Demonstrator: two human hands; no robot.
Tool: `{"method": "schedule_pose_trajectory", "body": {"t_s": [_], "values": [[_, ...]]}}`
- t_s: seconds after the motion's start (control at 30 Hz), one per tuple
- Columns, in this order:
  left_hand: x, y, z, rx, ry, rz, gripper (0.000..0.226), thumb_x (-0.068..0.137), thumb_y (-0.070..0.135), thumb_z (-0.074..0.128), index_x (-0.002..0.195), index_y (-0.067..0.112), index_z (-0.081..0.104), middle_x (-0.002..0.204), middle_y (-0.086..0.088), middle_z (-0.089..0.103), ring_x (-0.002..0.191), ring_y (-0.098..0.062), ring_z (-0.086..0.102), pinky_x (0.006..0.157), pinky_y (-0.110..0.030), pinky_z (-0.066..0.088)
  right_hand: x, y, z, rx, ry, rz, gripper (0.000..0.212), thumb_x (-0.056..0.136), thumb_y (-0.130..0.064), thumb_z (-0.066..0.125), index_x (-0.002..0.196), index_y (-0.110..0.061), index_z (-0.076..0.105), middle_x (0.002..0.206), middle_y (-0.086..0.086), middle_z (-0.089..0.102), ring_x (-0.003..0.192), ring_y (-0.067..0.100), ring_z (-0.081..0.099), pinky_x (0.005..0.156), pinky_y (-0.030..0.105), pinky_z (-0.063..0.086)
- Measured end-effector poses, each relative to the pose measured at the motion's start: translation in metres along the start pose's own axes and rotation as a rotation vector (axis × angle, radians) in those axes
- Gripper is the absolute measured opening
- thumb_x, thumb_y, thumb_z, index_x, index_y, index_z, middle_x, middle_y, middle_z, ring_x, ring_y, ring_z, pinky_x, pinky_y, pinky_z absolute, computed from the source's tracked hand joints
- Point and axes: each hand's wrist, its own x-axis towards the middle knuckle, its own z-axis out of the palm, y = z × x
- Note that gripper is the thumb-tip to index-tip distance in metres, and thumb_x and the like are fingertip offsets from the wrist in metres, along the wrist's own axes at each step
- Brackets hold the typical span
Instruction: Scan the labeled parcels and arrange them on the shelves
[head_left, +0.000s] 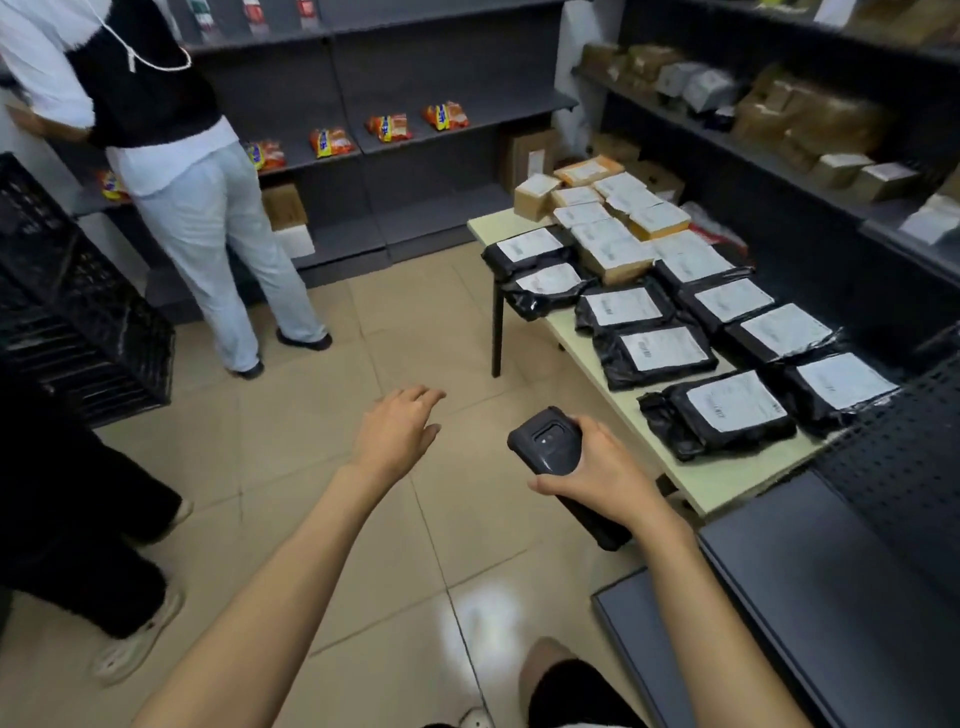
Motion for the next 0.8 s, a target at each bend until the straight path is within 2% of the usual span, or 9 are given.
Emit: {"method": "schedule_pose_trajectory", "body": {"t_s": [0.13, 0.27, 0.4, 0.47, 0.57, 0.8], "values": [[0.086, -0.013, 0.023, 0.0, -0.041, 0.046, 0.047, 0.094, 0.029, 0.059, 0.14, 0.024, 0.048, 0.137, 0.003, 0.053, 0.123, -0.023, 0.051, 0.089, -0.037, 0.045, 0.081, 0.001, -0.009, 0.019, 0.025, 0.066, 0.108, 0.044, -0.071, 0.071, 0.137, -0.026, 0.042, 0.127, -0.003, 0.052, 0.112, 0.021, 0.058, 0.094, 0.048, 0.051], [0.181, -0.031, 0.039, 0.0, -0.087, 0.082, 0.047, 0.093, 0.027, 0.06, 0.138, 0.022, 0.05, 0.136, 0.002, 0.053, 0.122, -0.025, 0.05, 0.09, -0.037, 0.045, 0.174, -0.008, -0.031, -0.021, 0.047, 0.09, 0.091, 0.062, -0.057, 0.084, 0.137, -0.024, 0.043, 0.126, -0.004, 0.054, 0.111, 0.019, 0.058, 0.085, 0.035, 0.047], [0.288, -0.047, 0.036, -0.033, -0.096, 0.101, 0.048, 0.091, 0.023, 0.063, 0.137, 0.022, 0.052, 0.133, 0.001, 0.054, 0.119, -0.028, 0.053, 0.087, -0.04, 0.048, 0.275, -0.019, -0.073, -0.04, 0.074, 0.09, 0.098, 0.062, -0.062, 0.082, 0.142, -0.024, 0.039, 0.132, -0.001, 0.053, 0.113, 0.022, 0.058, 0.092, 0.044, 0.052], [0.338, -0.05, 0.03, -0.03, -0.079, 0.107, 0.047, 0.093, 0.026, 0.061, 0.138, 0.023, 0.05, 0.133, 0.003, 0.053, 0.119, -0.026, 0.052, 0.083, -0.04, 0.049, 0.318, -0.027, -0.095, -0.056, 0.089, 0.096, 0.104, 0.066, -0.063, 0.081, 0.149, -0.022, 0.033, 0.141, 0.0, 0.049, 0.12, 0.025, 0.056, 0.094, 0.044, 0.051], [0.408, -0.051, 0.027, -0.036, -0.067, 0.12, 0.046, 0.094, 0.027, 0.06, 0.138, 0.023, 0.048, 0.133, 0.004, 0.052, 0.117, -0.026, 0.053, 0.081, -0.04, 0.049, 0.375, -0.036, -0.121, -0.052, 0.125, 0.106, 0.105, 0.067, -0.062, 0.081, 0.15, -0.021, 0.031, 0.142, 0.002, 0.048, 0.12, 0.026, 0.057, 0.094, 0.044, 0.051], [0.534, -0.046, 0.059, -0.057, -0.135, 0.218, 0.049, 0.095, 0.026, 0.057, 0.142, 0.024, 0.045, 0.142, 0.005, 0.047, 0.123, -0.023, 0.049, 0.096, -0.038, 0.043, 0.472, -0.03, -0.135, -0.083, 0.066, 0.232, 0.106, 0.069, -0.063, 0.079, 0.152, -0.021, 0.028, 0.143, 0.0, 0.047, 0.121, 0.026, 0.056, 0.094, 0.045, 0.051]]}}
